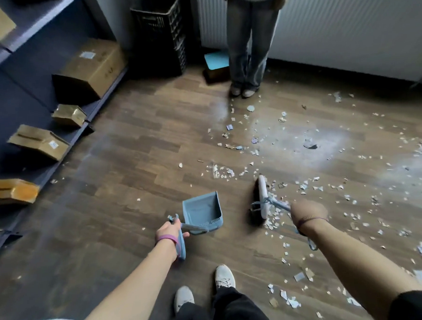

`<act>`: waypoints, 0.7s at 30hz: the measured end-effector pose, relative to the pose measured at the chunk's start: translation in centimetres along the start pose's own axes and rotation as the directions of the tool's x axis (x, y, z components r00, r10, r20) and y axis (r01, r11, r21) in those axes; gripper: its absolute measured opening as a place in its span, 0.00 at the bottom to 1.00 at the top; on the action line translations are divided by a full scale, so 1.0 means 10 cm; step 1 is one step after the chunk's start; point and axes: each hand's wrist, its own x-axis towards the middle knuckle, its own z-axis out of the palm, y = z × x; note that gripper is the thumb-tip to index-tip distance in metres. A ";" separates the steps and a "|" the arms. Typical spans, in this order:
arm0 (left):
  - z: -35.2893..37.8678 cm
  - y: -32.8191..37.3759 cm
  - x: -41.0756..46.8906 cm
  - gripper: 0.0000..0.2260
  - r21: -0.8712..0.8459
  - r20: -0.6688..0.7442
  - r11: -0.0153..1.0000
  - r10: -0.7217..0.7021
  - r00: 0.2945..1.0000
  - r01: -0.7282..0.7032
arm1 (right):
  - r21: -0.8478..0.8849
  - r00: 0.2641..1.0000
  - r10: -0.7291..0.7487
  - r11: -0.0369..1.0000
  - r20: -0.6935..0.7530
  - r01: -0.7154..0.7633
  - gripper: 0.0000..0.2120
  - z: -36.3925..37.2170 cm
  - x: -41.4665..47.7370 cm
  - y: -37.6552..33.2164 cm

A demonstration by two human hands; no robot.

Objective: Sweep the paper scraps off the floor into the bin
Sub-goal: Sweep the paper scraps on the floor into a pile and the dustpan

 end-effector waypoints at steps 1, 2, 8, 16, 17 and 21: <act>0.04 0.01 0.01 0.11 0.011 0.011 1.000 -0.001 1.000 0.000 | 0.000 1.000 0.007 1.000 -0.007 -0.007 0.15 0.00 -0.02 0.01; 0.06 0.01 0.03 0.11 0.017 0.019 1.000 -0.004 1.000 0.004 | 0.000 1.000 0.013 1.000 -0.007 -0.013 0.15 0.00 -0.03 0.01; -0.08 0.05 0.22 0.11 0.010 0.012 0.999 -0.039 0.999 0.039 | 0.009 0.999 -0.042 0.999 -0.035 0.042 0.15 -0.22 -0.06 -0.23; -1.06 0.20 0.67 0.08 -0.095 -0.086 0.992 -0.091 0.992 0.082 | -0.054 0.955 -0.291 0.956 -0.063 0.288 0.13 -0.77 -0.18 -1.72; -1.25 0.23 0.78 0.08 -0.116 -0.110 0.990 -0.093 0.990 0.080 | -0.061 0.945 -0.320 0.947 -0.072 0.316 0.13 -0.83 -0.21 -1.98; -2.11 0.34 1.19 0.12 -0.210 -0.224 0.974 -0.129 0.966 0.081 | -0.109 0.895 -0.434 0.899 -0.099 0.424 0.12 -1.06 -0.38 -3.00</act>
